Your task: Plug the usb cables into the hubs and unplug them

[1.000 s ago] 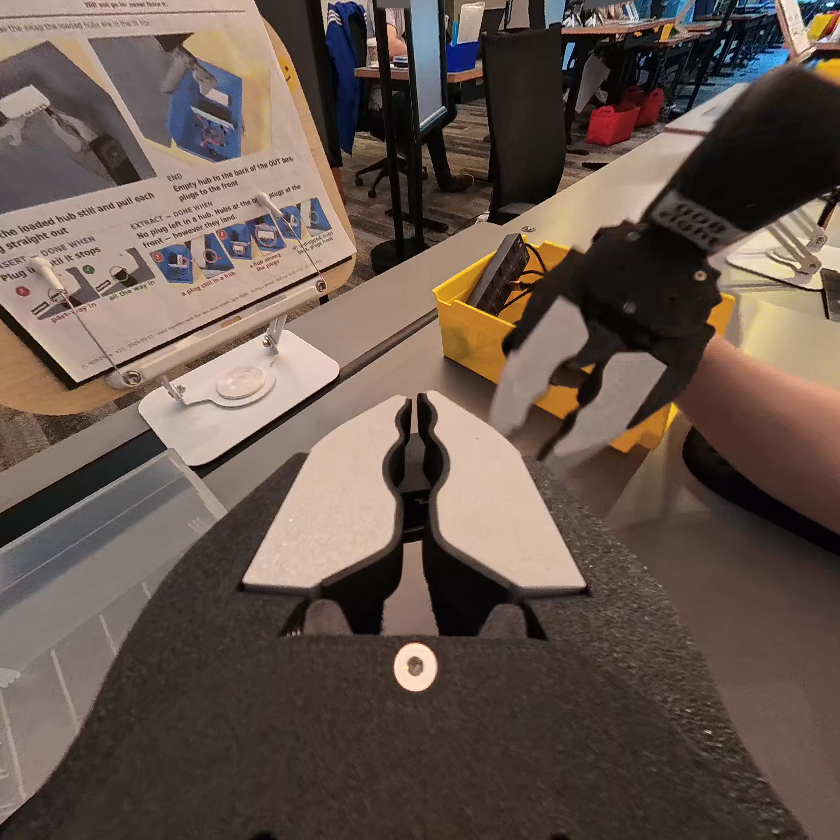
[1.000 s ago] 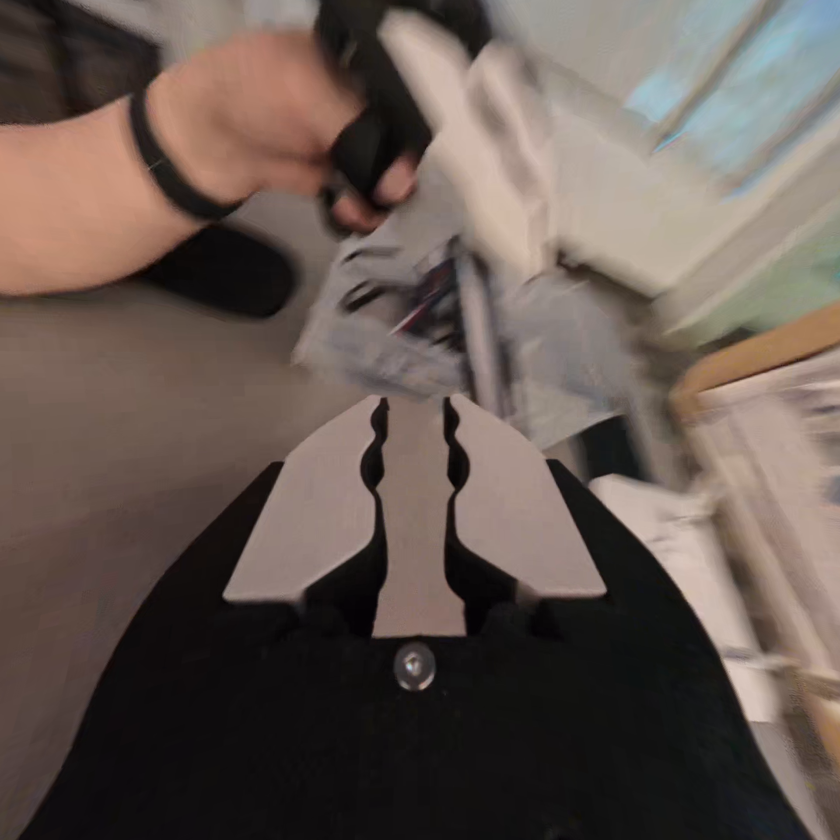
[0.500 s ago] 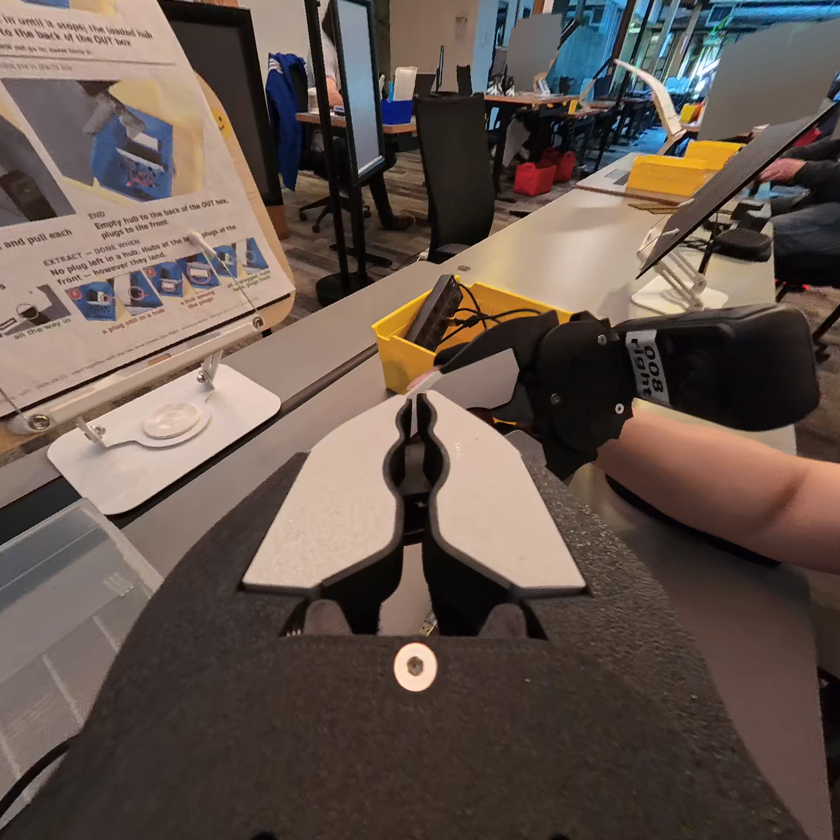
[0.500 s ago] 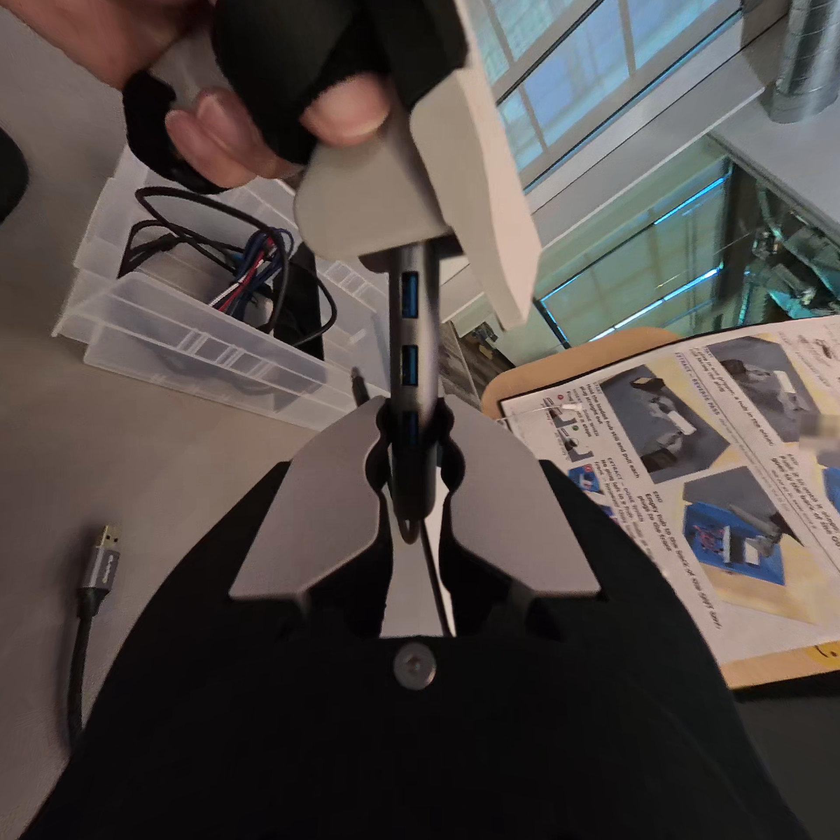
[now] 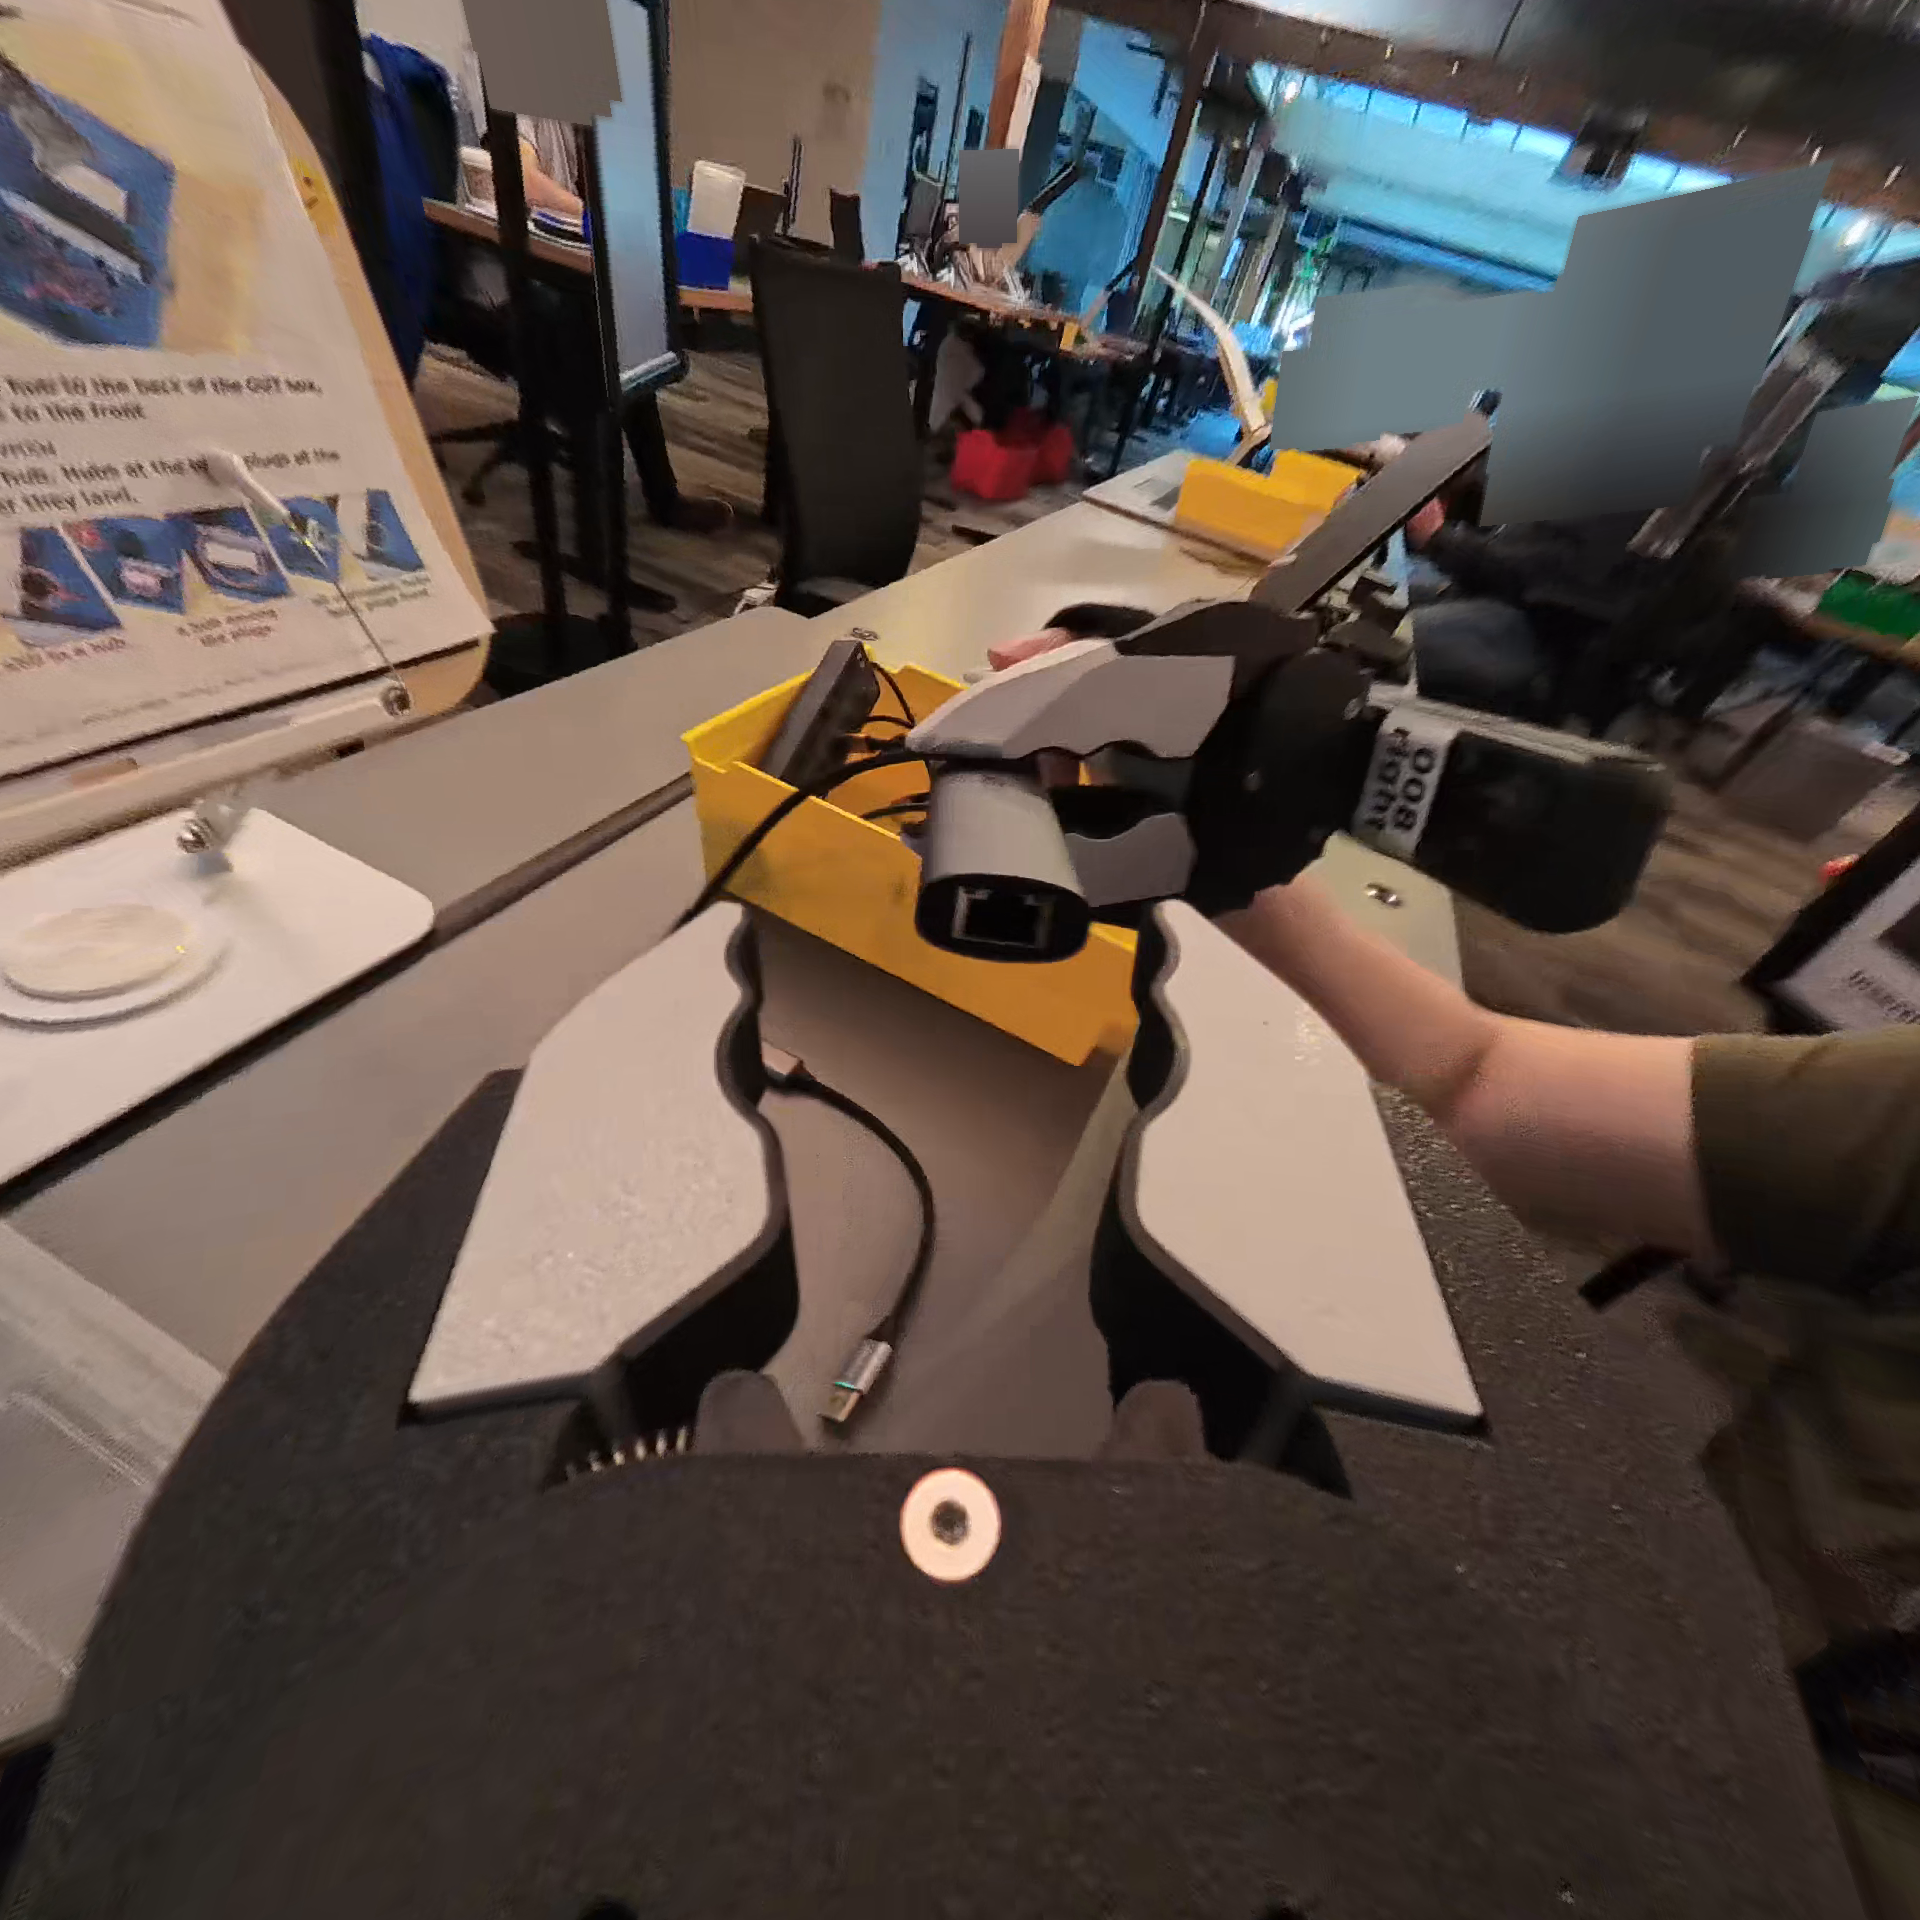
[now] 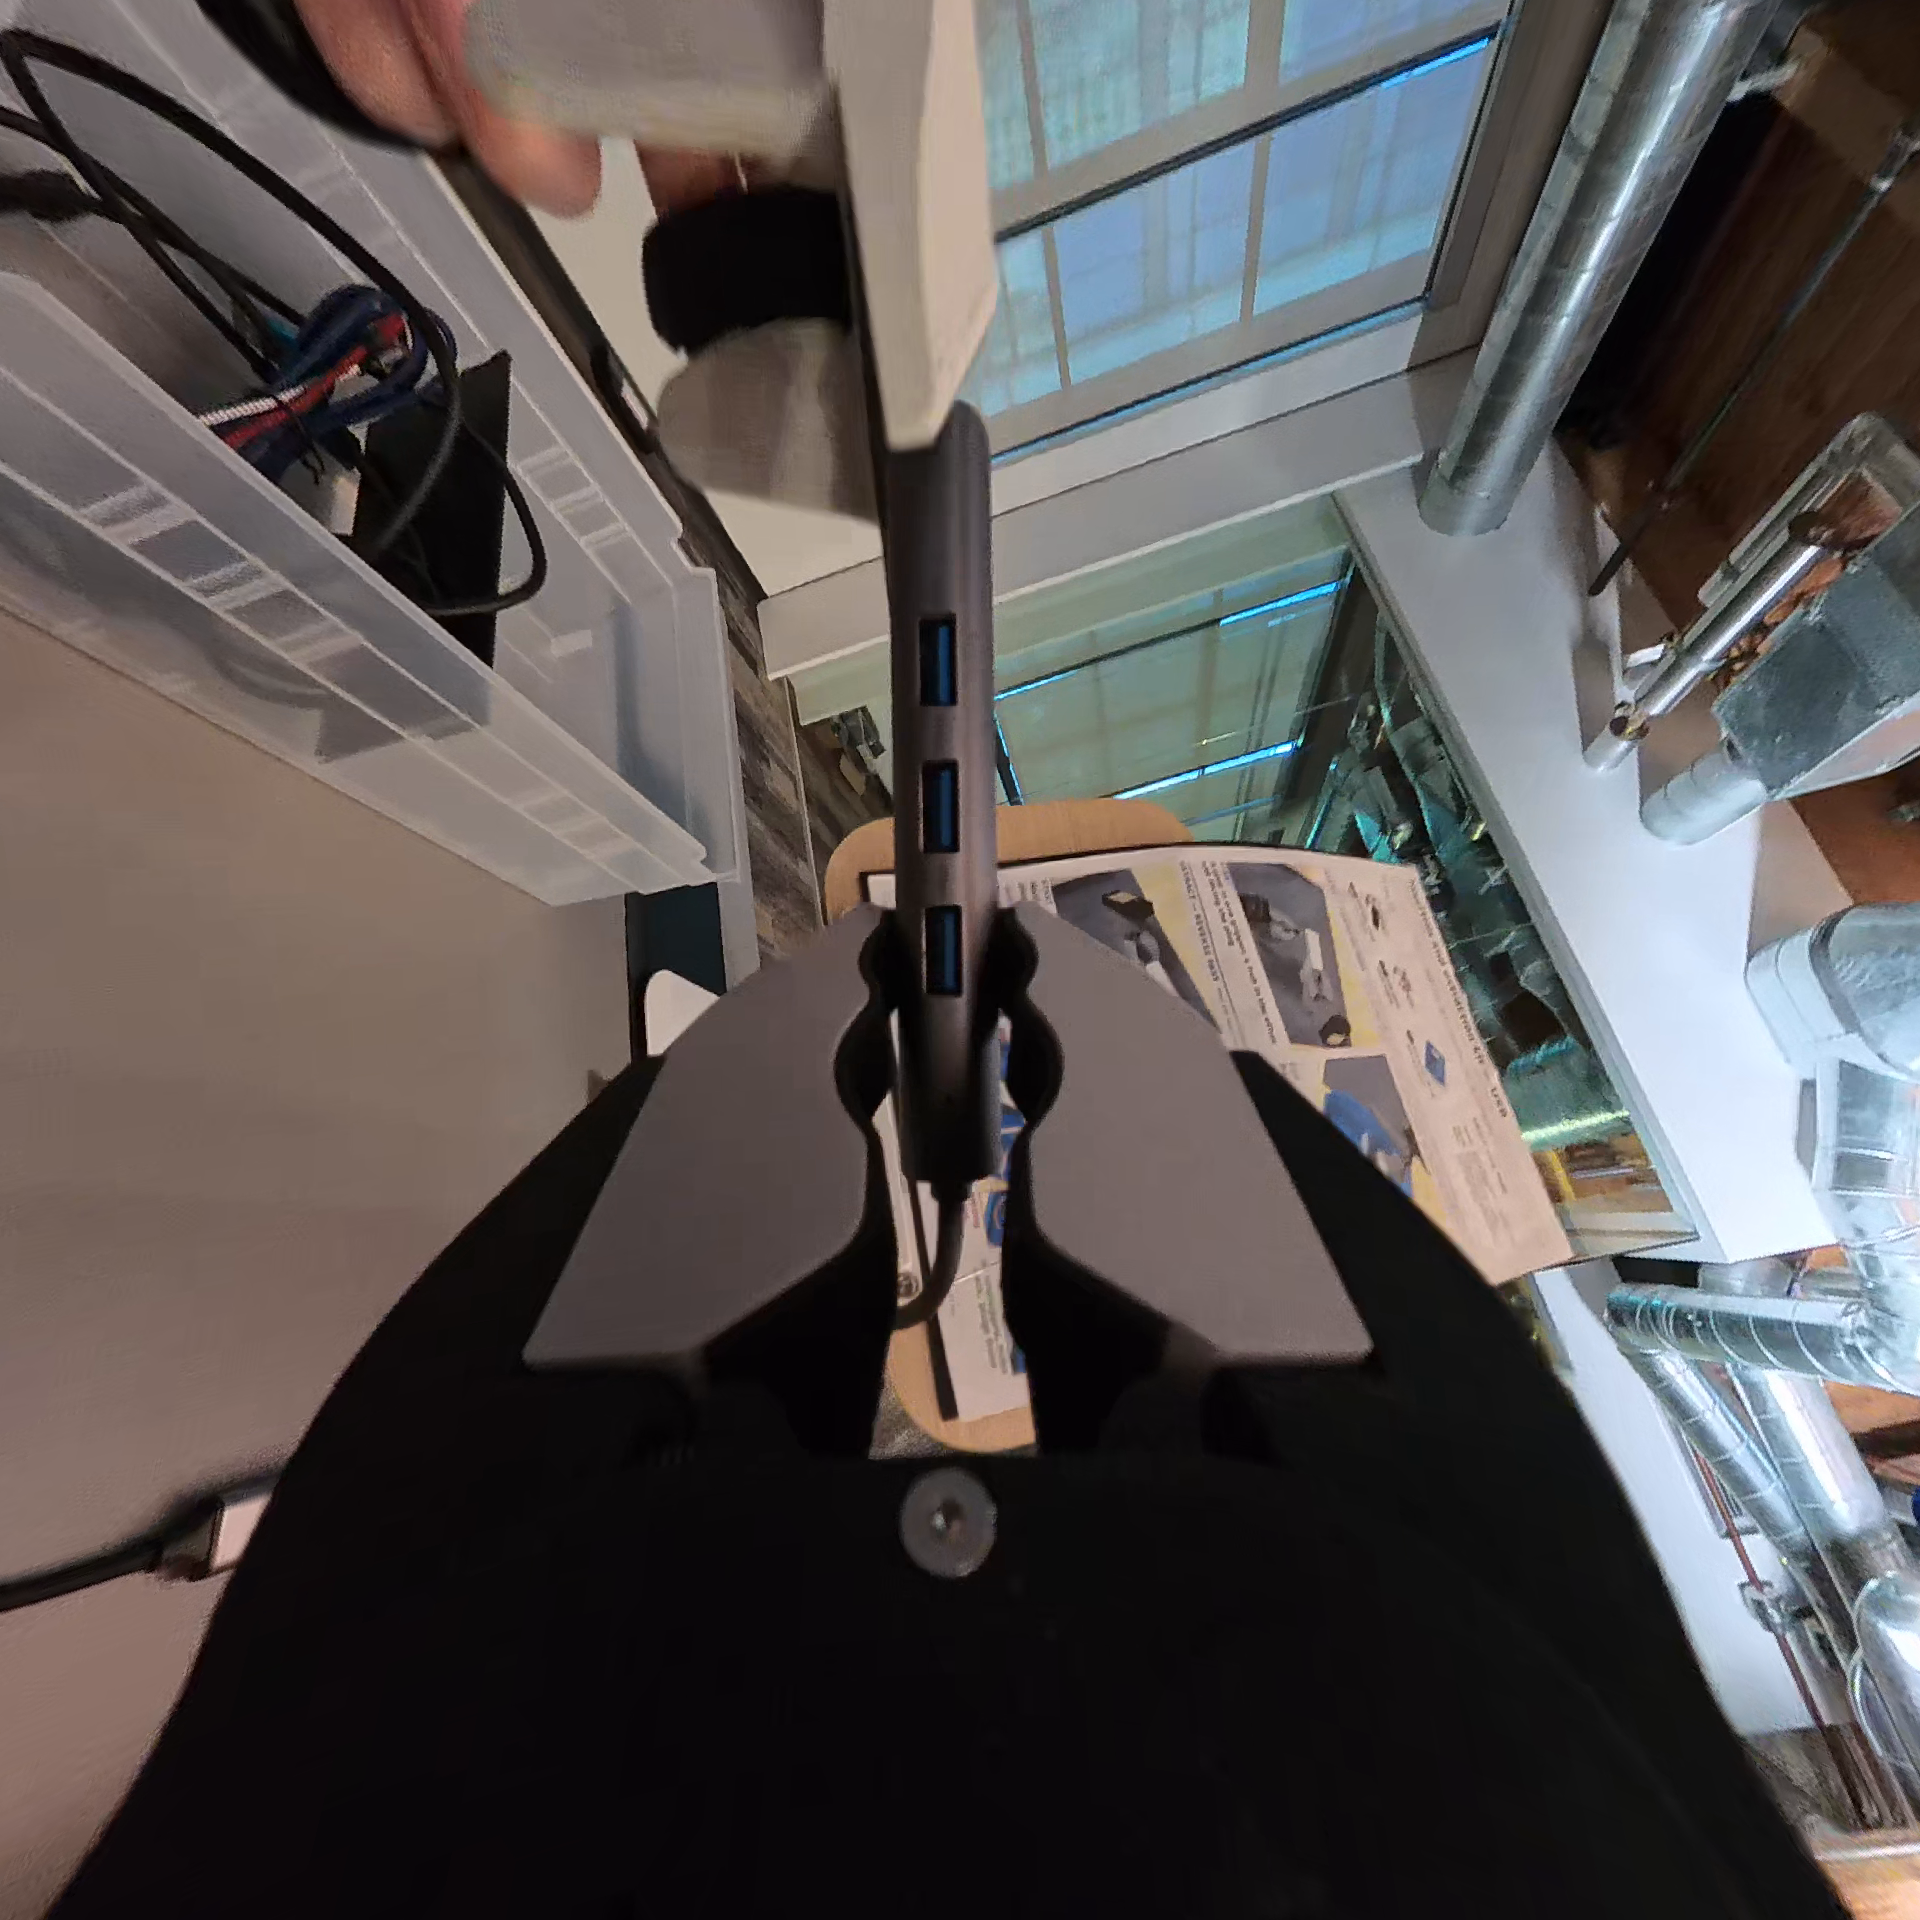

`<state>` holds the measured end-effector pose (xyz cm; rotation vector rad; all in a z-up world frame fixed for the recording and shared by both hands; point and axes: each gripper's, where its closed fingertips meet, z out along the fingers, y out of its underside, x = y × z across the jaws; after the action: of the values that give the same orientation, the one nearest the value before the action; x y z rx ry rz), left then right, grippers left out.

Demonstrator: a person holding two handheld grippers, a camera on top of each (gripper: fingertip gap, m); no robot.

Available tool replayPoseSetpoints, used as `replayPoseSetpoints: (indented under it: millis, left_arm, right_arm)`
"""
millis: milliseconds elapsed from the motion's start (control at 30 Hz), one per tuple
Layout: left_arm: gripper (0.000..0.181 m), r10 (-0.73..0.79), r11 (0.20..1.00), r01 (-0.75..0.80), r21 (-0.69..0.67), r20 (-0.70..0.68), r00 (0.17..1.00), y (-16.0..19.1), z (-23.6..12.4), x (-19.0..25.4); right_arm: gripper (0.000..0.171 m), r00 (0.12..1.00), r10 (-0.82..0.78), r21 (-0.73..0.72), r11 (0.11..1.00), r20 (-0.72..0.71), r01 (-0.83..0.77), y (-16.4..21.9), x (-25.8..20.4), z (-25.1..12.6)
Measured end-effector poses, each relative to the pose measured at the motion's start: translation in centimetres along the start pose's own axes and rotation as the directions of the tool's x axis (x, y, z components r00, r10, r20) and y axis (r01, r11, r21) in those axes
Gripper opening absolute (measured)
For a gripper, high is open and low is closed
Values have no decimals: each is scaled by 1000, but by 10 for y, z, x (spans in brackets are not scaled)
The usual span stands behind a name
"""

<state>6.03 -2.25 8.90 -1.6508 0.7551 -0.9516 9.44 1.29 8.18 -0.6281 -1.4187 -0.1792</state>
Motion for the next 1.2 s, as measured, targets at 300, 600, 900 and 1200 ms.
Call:
replayPoseSetpoints:
  millis: [300, 600, 900, 1200]
  left_arm:
    - [65, 202, 979, -200, 37, -30, 979, -2, 21, 18]
    - [37, 165, 986, -164, 22, -138, 977, 4, 27, 32]
    - [38, 156, 988, -153, 34, -130, 979, 3, 31, 30]
    - [37, 160, 987, -155, 51, -119, 980, 2, 33, 28]
  right_arm:
    - [18, 998, -57, 16, 998, -16, 57, -22, 6, -6]
    - [18, 996, -94, 17, 995, -2, 94, -26, 4, -9]
    - [18, 993, -120, -3, 993, -12, 120, -23, 3, -8]
    - [18, 992, -120, 5, 993, -34, 120, -22, 7, -8]
